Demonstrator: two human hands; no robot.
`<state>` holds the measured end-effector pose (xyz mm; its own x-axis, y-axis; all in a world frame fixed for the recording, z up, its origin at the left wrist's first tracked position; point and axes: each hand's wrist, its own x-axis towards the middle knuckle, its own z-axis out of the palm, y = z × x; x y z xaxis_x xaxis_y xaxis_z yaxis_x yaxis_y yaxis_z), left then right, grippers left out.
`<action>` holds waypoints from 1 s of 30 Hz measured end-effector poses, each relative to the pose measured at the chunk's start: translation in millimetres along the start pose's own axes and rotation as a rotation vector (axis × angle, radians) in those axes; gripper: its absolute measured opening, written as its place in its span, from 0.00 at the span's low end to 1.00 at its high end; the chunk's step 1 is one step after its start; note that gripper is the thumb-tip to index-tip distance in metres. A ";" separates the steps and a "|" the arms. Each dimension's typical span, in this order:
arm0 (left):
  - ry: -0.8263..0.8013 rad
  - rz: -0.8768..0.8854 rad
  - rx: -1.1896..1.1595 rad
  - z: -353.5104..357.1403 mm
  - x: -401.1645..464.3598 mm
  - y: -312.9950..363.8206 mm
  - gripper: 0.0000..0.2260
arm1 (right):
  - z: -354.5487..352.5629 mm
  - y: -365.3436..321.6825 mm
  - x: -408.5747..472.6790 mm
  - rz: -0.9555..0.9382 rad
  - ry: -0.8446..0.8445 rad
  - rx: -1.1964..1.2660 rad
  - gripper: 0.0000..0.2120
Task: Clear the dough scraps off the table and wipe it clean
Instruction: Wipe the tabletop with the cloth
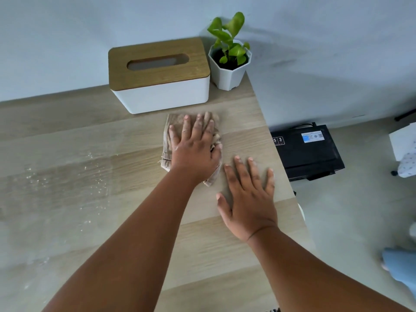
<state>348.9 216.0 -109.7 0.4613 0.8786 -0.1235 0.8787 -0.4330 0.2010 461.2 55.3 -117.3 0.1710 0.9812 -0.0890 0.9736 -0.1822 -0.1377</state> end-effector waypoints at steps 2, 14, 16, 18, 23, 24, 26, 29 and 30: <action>-0.003 0.092 0.019 -0.2 -17.9 -10.5 0.32 | 0.0 0.0 -0.2 -0.002 0.002 -0.002 0.34; 0.017 -0.188 -0.011 -4.7 -34.2 -54.7 0.34 | 1.1 0.7 0.5 -0.003 -0.003 0.003 0.34; -0.012 -0.227 -0.006 -6.4 -8.0 -37.1 0.35 | 0.6 0.7 0.4 -0.005 0.001 0.010 0.34; -0.042 -0.132 0.025 -6.7 7.8 -19.8 0.35 | 0.0 0.5 0.6 -0.006 -0.003 0.012 0.34; -0.026 0.127 0.049 -1.3 -4.5 -6.1 0.33 | -1.0 -0.2 0.3 -0.003 -0.009 0.004 0.34; -0.016 0.157 0.050 0.6 -13.0 -8.2 0.33 | -1.1 -0.1 0.1 -0.003 -0.008 0.001 0.34; 0.008 0.180 0.038 4.3 -35.3 -15.6 0.32 | -1.4 0.1 -0.3 -0.004 -0.009 -0.007 0.34; 0.052 0.173 0.033 7.3 -79.8 -30.3 0.32 | -1.7 0.0 0.1 -0.004 -0.009 -0.019 0.34; 0.060 0.162 0.028 7.9 -95.1 -37.2 0.31 | -1.8 -0.1 0.2 -0.006 -0.005 -0.018 0.34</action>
<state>273.3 147.0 -113.1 0.5895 0.8071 -0.0329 0.7970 -0.5745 0.1863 461.4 55.6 -115.5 0.1642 0.9820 -0.0929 0.9772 -0.1748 -0.1206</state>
